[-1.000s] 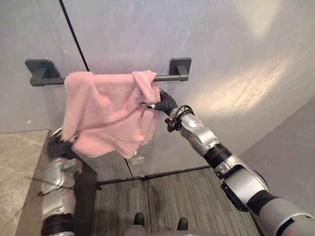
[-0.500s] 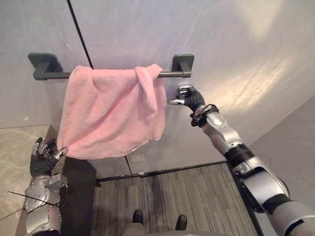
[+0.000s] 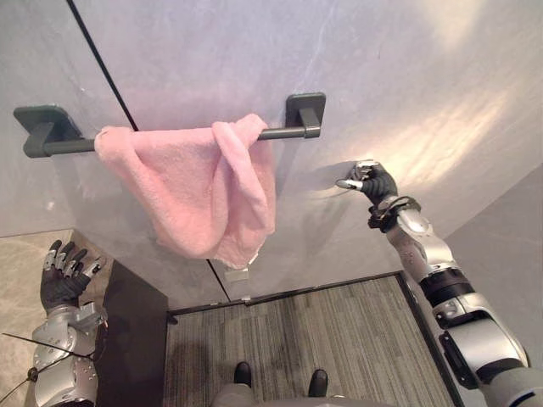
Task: Organize washtable
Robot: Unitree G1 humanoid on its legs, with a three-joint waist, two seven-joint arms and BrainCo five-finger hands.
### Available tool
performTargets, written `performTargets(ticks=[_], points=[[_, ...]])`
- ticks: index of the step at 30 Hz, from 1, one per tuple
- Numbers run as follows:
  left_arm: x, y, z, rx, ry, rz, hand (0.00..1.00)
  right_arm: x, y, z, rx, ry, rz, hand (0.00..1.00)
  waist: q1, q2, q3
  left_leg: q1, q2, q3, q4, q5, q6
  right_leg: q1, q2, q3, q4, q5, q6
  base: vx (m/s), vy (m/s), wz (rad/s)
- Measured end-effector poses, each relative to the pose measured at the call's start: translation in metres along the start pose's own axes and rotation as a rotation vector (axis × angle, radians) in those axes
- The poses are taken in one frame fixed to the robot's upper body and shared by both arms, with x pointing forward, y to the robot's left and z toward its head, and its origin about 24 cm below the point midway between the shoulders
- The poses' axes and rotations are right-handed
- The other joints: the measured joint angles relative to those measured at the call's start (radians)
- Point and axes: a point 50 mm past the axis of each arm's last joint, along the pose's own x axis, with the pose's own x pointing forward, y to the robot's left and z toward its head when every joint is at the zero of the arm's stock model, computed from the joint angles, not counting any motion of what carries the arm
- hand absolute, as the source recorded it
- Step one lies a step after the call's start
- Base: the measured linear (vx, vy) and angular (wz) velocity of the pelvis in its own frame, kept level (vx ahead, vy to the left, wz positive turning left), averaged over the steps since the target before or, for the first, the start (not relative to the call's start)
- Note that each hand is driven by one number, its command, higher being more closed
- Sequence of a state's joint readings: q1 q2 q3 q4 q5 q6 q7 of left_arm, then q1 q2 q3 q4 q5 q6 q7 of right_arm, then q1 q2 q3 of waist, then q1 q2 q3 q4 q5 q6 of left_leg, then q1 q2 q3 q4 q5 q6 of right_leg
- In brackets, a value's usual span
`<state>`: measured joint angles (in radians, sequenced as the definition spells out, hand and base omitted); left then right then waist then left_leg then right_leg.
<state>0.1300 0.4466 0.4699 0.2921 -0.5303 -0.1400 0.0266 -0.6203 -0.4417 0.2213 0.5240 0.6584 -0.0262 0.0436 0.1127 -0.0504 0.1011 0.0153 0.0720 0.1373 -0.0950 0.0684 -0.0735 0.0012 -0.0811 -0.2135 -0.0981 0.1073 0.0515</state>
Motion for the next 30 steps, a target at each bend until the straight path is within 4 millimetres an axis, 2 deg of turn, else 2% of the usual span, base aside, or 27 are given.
performTargets(ticks=[6, 10, 13, 14, 15, 18, 19, 23, 26, 28, 29, 30], points=[[0.0, 0.004, 0.002, -0.004, -0.004, -0.01, 0.0, -0.01, -0.024, -0.001, 0.021, -0.005, -0.098, 0.0, -0.013, 0.018, -0.002, 0.011, -0.001, -0.003, -0.001, -0.004, -0.004, 0.014, -0.003, -0.003, -0.001, -0.002, -0.001, 0.0, 0.0, 0.0], [0.005, 0.006, 0.018, 0.014, -0.051, -0.049, 0.0, -0.022, -0.05, 0.004, 0.042, -0.036, -0.188, 0.0, -0.014, 0.027, -0.004, 0.01, 0.0, -0.006, -0.006, -0.005, -0.004, 0.014, -0.003, -0.003, -0.003, -0.007, 0.0, -0.01, -0.004, 0.03], [0.005, 0.008, 0.048, -0.012, -0.172, -0.046, 0.0, -0.048, -0.071, 0.035, 0.106, -0.22, -0.282, 0.0, -0.014, 0.036, -0.01, 0.007, -0.003, -0.011, -0.006, -0.005, -0.004, 0.015, -0.004, -0.014, -0.003, -0.011, -0.003, 0.01, -0.003, 0.08], [0.002, 0.011, 0.064, -0.03, -0.249, -0.028, 0.0, -0.061, -0.082, 0.052, 0.114, -0.319, -0.338, 0.0, -0.016, 0.041, -0.017, 0.009, -0.005, -0.013, -0.006, -0.002, 0.0, 0.018, -0.007, -0.02, -0.002, -0.013, -0.001, 0.05, 0.003, 0.11], [-0.003, 0.014, 0.081, -0.053, -0.338, 0.001, 0.0, -0.076, -0.092, 0.07, 0.13, -0.432, -0.409, 0.0, -0.02, 0.048, -0.022, 0.015, -0.007, -0.019, -0.006, -0.002, 0.002, 0.029, -0.009, -0.028, -0.001, -0.014, -0.001, 0.05, 0.003, 0.15], [-0.022, 0.02, 0.117, -0.116, -0.556, 0.101, 0.0, -0.103, -0.104, 0.104, 0.135, -0.654, -0.517, 0.0, -0.042, 0.06, -0.049, 0.016, -0.014, -0.028, -0.002, -0.004, 0.003, 0.034, -0.013, -0.035, -0.001, -0.015, 0.0, 0.04, 0.014, 0.1], [-0.029, 0.021, 0.13, -0.141, -0.635, 0.125, 0.0, -0.108, -0.1, 0.114, 0.13, -0.719, -0.512, 0.0, -0.048, 0.065, -0.054, 0.02, -0.018, -0.033, -0.002, -0.003, 0.003, 0.038, -0.013, -0.038, 0.0, -0.015, 0.0, 0.03, 0.015, 0.01], [-0.04, 0.007, 0.156, -0.166, -0.778, 0.098, 0.0, -0.114, -0.082, 0.134, 0.141, -0.827, -0.437, 0.0, -0.052, 0.073, -0.066, 0.032, -0.018, -0.038, -0.007, -0.004, 0.003, 0.05, -0.012, -0.039, -0.003, -0.022, 0.0, -0.04, -0.004, 0.01], [-0.049, -0.004, 0.172, -0.153, -0.854, 0.056, 0.0, -0.105, -0.046, 0.14, 0.142, -0.849, -0.264, 0.0, -0.06, 0.072, -0.084, 0.032, -0.016, -0.045, -0.007, -0.007, -0.002, 0.053, -0.01, -0.043, -0.004, -0.032, 0.002, -0.07, -0.012, 0.07], [-0.051, -0.022, 0.185, -0.101, -0.897, -0.042, 0.0, -0.088, -0.011, 0.138, 0.144, -0.806, -0.082, 0.0, -0.07, 0.066, -0.098, 0.033, -0.016, -0.052, -0.007, -0.007, -0.002, 0.056, -0.01, -0.058, -0.005, -0.034, 0.002, -0.05, -0.006, 0.15], [-0.052, -0.027, 0.188, -0.09, -0.906, -0.076, 0.0, -0.083, -0.001, 0.138, 0.143, -0.794, -0.034, 0.0, -0.069, 0.065, -0.101, 0.033, -0.015, -0.052, -0.007, -0.007, -0.003, 0.055, -0.01, -0.058, -0.005, -0.034, 0.002, -0.05, -0.001, 0.08], [-0.053, -0.039, 0.193, -0.07, -0.919, -0.146, 0.0, -0.075, 0.018, 0.137, 0.142, -0.773, 0.067, 0.0, -0.068, 0.062, -0.104, 0.033, -0.015, -0.052, -0.007, -0.007, -0.002, 0.057, -0.01, -0.06, -0.005, -0.034, 0.002, -0.01, 0.001, 0.05]])
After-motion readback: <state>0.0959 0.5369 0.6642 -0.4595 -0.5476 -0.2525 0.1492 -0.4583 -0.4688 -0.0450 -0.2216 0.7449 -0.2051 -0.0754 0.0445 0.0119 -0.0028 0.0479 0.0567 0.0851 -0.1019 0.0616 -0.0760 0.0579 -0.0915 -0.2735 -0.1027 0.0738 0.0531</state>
